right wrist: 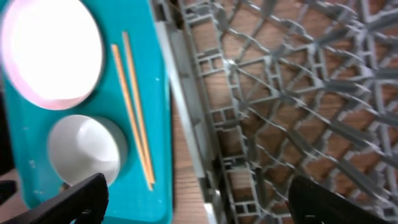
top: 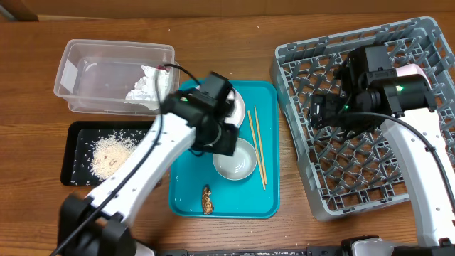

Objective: Sort waste into correct bins and load items into the dishwasher
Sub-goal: 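Lower the white bowl onto the teal tray and open the left gripper, then reach the right gripper to the white bowl and grasp its rim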

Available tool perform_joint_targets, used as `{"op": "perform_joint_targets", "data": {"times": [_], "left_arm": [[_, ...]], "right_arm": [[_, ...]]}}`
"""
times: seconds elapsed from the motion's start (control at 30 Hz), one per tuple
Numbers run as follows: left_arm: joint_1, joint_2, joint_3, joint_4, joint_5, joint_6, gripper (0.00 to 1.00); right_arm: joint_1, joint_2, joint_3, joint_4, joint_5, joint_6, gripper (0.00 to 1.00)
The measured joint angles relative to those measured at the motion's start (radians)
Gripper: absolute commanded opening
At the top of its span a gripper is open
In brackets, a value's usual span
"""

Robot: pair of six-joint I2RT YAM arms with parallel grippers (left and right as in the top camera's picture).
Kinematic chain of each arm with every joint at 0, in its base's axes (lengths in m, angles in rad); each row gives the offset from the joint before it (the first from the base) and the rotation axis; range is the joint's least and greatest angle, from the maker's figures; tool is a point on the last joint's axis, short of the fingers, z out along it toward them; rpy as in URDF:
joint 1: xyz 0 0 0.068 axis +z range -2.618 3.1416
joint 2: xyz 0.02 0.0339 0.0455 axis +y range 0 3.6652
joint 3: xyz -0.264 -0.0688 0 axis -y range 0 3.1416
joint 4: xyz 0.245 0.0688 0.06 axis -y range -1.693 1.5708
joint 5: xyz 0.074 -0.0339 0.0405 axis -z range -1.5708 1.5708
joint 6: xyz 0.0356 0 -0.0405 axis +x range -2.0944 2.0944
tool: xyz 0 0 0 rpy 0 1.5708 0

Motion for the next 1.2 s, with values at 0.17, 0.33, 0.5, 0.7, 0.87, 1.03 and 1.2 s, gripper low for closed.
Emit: {"op": "perform_joint_targets", "data": {"times": [0.17, 0.33, 0.5, 0.7, 0.87, 1.03, 1.2], "left_arm": [[0.089, -0.084, 0.007, -0.099, -0.076, -0.102, 0.77], [0.182, -0.105, 0.007, -0.124, -0.105, -0.161, 0.88], [0.218, -0.105, 0.007, -0.124, -0.114, -0.174, 0.91], [0.22, -0.105, 0.007, -0.124, -0.117, -0.177, 0.93], [0.22, -0.105, 0.007, -0.124, -0.118, -0.177, 0.93], [0.22, -0.105, 0.007, -0.124, -0.126, -0.177, 0.94], [0.22, -0.105, 0.007, -0.124, -0.132, -0.177, 0.94]], "right_arm": [[0.005, 0.0, 0.0, 0.037, -0.108, -0.016, 0.91], [0.065, 0.01, 0.0, 0.043, -0.159, -0.024, 0.9], [0.187, 0.094, 0.0, 0.042, -0.173, -0.025, 0.87], [0.301, 0.218, 0.0, 0.042, -0.18, -0.015, 0.78], [0.359, 0.331, 0.0, 0.043, -0.18, 0.005, 0.72], [0.39, 0.43, 0.0, 0.062, -0.179, 0.017, 0.63], [0.402, 0.5, 0.0, 0.08, -0.179, 0.029, 0.49]]}}
